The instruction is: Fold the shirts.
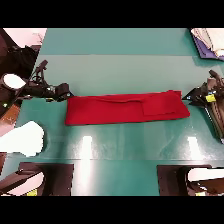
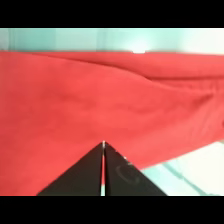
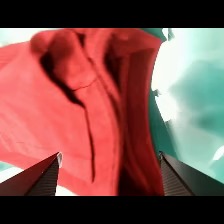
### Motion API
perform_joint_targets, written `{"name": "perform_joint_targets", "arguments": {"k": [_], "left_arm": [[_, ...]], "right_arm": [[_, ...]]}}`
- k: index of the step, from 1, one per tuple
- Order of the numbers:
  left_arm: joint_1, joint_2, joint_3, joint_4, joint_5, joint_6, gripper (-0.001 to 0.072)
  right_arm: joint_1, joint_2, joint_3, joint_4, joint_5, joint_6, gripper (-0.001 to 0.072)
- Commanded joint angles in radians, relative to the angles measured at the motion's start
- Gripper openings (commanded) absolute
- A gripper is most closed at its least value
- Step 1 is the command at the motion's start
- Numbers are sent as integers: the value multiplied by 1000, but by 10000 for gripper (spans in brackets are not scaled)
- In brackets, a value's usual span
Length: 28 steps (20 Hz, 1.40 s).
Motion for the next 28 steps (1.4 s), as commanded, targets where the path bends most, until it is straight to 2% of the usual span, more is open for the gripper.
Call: {"name": "perform_joint_targets", "arguments": {"k": [1,4,7,9,11,12,15,22,28], "left_arm": [[-79,0,1,-2,18,1,32],[-127,0,1,-3,43,0,32],[-157,-17,2,-42,78,-8,31],[-187,-60,16,-74,98,-6,31],[-227,-129,67,-80,106,2,31],[-251,-172,107,-82,111,2,31],[-321,-325,257,-84,116,23,23],[-487,-693,599,-92,100,19,23],[-517,-788,664,-142,111,19,23]], "right_arm": [[5,-86,-13,35,-1,-40,693],[39,-113,-13,35,-3,-55,646],[73,-113,-12,49,-6,-78,524],[88,-111,-12,85,-1,-90,283],[95,-94,-12,103,-7,-102,85],[95,-81,-12,118,-9,-106,17],[98,-18,28,147,33,-100,16],[283,165,298,148,127,153,15],[502,182,494,147,156,221,15]]}}
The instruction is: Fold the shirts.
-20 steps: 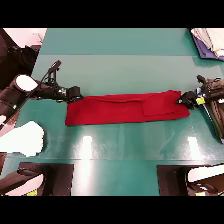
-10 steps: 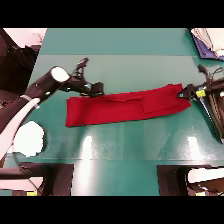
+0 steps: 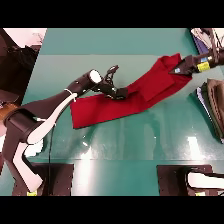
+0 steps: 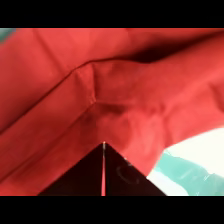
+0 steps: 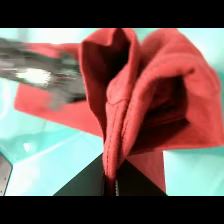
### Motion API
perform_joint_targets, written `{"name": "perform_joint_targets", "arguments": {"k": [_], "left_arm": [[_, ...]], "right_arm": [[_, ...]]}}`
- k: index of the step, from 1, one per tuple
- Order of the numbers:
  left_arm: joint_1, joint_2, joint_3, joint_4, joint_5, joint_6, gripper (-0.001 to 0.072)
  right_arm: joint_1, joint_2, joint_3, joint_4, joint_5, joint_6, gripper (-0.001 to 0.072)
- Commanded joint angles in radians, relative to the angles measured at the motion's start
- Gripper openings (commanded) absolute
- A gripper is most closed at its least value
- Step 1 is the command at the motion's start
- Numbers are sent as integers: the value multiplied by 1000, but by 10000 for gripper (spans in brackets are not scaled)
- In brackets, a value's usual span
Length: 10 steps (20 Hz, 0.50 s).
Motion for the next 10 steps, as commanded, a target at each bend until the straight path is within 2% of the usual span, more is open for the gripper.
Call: {"name": "perform_joint_targets", "arguments": {"k": [1,6,10], "left_arm": [[-14,-42,32,-22,20,0,23],[-14,-42,32,-22,31,0,23],[18,-13,34,-5,-40,7,22]], "right_arm": [[125,10,101,0,8,50,15],[223,10,113,-3,-2,61,15],[248,10,113,-7,-39,55,15]]}}
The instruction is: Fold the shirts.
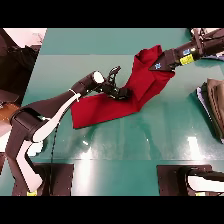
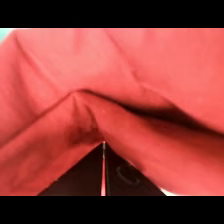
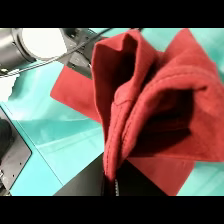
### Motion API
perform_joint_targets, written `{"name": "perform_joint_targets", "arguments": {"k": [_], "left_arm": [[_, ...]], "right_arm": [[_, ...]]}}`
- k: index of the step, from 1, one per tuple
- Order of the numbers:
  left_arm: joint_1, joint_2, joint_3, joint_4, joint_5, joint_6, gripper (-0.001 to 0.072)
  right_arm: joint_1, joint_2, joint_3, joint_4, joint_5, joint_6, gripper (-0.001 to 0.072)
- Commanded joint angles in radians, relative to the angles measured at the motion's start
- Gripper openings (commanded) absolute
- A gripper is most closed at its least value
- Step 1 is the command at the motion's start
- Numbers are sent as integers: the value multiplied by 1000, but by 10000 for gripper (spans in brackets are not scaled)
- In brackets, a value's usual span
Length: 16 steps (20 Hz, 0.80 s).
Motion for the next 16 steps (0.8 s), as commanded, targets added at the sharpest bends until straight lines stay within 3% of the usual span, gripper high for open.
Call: {"name": "perform_joint_targets", "arguments": {"k": [1,4,9,12,16], "left_arm": [[37,34,3,29,-70,6,22],[94,116,3,124,-149,6,22],[233,313,3,507,-370,-2,22],[365,451,3,584,-471,-1,22],[503,616,3,639,-509,-1,23]], "right_arm": [[32,1,5,-4,-29,1,15],[50,1,5,-4,-44,0,15],[143,-21,5,-5,-98,-28,15],[256,-84,5,-5,-166,-52,15],[441,-218,5,-5,-307,-82,17]]}}
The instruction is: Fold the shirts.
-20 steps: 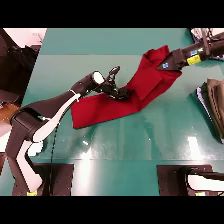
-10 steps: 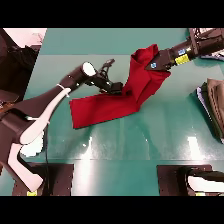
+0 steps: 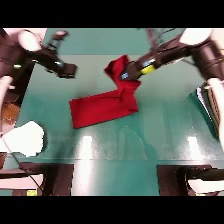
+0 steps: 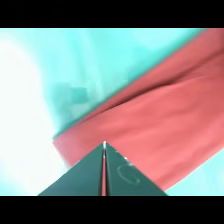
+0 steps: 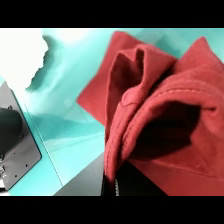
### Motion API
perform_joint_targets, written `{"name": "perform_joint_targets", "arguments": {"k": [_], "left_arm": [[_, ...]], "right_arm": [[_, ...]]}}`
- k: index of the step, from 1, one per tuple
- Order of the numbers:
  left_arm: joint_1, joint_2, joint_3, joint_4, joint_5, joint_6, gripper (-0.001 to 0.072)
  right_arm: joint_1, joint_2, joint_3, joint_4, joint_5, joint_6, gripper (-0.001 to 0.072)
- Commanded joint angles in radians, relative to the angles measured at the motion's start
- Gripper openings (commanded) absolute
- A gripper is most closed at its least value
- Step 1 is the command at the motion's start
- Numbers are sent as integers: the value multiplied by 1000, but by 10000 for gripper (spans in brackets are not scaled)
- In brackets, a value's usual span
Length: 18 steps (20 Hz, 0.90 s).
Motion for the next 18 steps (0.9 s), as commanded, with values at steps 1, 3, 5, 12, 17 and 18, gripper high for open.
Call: {"name": "perform_joint_targets", "arguments": {"k": [1,3,5,12,17,18], "left_arm": [[125,148,1,76,-59,0,23],[167,198,1,76,-60,0,23],[193,222,0,76,-64,2,23],[198,226,0,59,-85,6,23],[198,219,-2,1,-76,6,23],[198,217,-3,-8,-76,6,23]], "right_arm": [[166,-119,1,0,-161,-33,18],[270,-190,1,10,-306,-82,129],[358,-237,2,34,-400,-146,589],[225,-108,-1,-392,-125,39,621],[-79,-57,-103,-375,-24,63,621],[-137,-57,-145,-336,-27,63,621]]}}
